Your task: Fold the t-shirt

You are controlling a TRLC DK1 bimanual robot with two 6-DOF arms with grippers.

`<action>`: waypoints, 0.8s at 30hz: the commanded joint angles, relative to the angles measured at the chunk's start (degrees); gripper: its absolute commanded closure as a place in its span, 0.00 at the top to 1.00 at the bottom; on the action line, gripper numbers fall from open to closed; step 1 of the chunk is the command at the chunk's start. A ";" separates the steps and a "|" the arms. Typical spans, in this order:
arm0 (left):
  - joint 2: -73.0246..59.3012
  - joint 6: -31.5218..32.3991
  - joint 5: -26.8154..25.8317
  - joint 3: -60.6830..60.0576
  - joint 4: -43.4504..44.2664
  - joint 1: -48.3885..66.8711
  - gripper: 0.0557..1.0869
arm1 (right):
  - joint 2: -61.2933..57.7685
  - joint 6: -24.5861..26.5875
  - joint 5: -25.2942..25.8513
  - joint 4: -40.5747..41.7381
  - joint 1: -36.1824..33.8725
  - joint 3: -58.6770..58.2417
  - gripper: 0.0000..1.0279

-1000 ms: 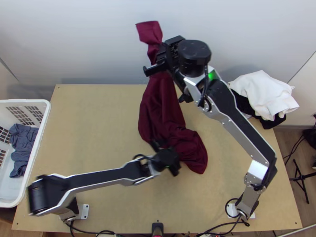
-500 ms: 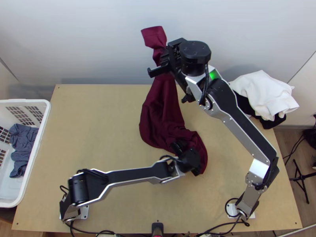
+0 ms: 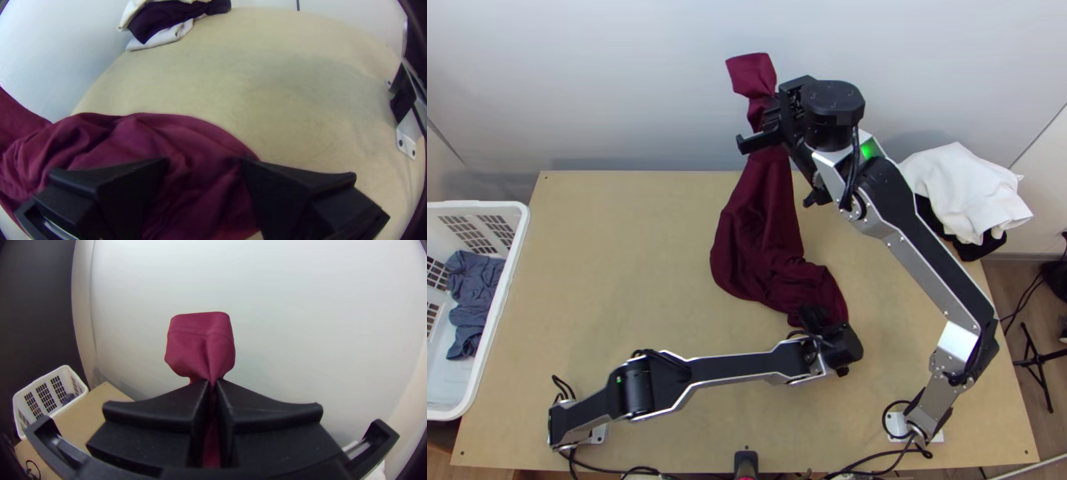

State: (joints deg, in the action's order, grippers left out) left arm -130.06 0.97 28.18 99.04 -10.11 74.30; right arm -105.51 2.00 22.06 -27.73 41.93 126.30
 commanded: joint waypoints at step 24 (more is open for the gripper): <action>61.33 -9.15 -2.43 -12.82 -13.53 -38.27 0.04 | 5.41 -2.26 0.08 -1.45 -10.47 -6.86 0.03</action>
State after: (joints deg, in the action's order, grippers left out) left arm -84.38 -6.22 28.84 88.18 -23.55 52.10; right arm -101.97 0.45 22.02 -28.58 35.09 122.41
